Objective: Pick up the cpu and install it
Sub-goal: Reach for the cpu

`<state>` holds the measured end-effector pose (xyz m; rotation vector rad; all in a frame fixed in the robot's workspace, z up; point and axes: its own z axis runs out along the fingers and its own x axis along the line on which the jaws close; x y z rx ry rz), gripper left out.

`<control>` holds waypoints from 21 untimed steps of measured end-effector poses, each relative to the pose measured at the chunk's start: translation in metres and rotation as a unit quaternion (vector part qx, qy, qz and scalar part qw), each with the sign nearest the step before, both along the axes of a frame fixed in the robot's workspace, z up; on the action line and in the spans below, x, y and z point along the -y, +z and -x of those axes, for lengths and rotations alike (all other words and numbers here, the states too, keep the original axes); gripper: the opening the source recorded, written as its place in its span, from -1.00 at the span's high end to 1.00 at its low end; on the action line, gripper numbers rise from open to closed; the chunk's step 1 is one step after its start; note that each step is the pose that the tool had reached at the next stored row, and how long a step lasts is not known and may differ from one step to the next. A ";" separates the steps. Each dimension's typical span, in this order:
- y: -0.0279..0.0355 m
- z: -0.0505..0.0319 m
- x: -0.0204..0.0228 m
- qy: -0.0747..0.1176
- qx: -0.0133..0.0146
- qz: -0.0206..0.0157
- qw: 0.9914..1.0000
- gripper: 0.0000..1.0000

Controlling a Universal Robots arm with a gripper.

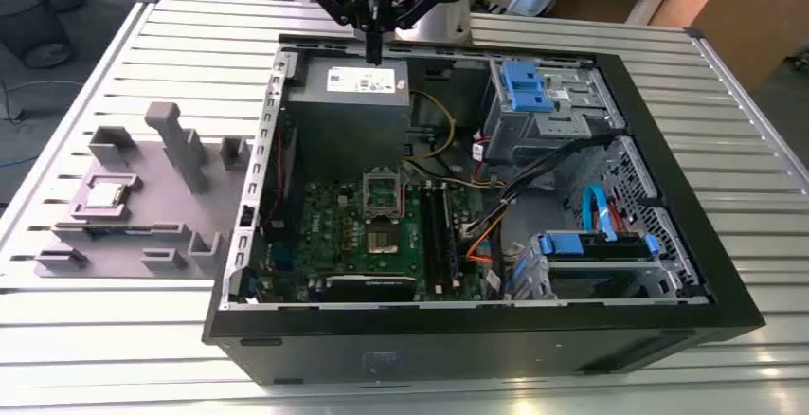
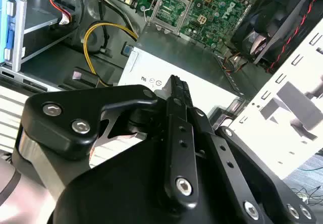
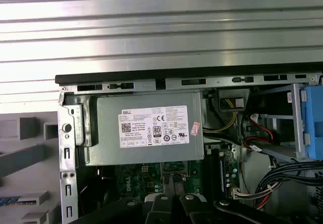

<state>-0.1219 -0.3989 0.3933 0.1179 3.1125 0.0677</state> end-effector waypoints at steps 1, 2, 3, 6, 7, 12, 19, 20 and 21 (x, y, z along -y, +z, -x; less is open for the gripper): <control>0.0000 0.0000 0.0000 0.000 0.000 0.000 1.000 0.79; 0.0000 0.0000 0.0000 0.000 0.000 0.000 1.000 0.79; 0.0000 0.0000 0.0000 0.000 0.000 0.000 1.000 0.79; 0.0000 0.0000 0.0000 0.000 0.000 0.000 1.000 0.79; 0.0000 0.0000 0.0000 0.000 0.000 0.000 1.000 0.79; 0.0000 0.0004 -0.0001 0.000 0.000 0.000 1.000 0.79; -0.0002 0.0110 0.0000 0.000 0.001 0.000 1.000 0.79; -0.0002 0.0133 0.0000 0.000 0.001 0.000 1.000 0.79; -0.0002 0.0155 0.0000 0.000 0.002 0.000 1.000 0.79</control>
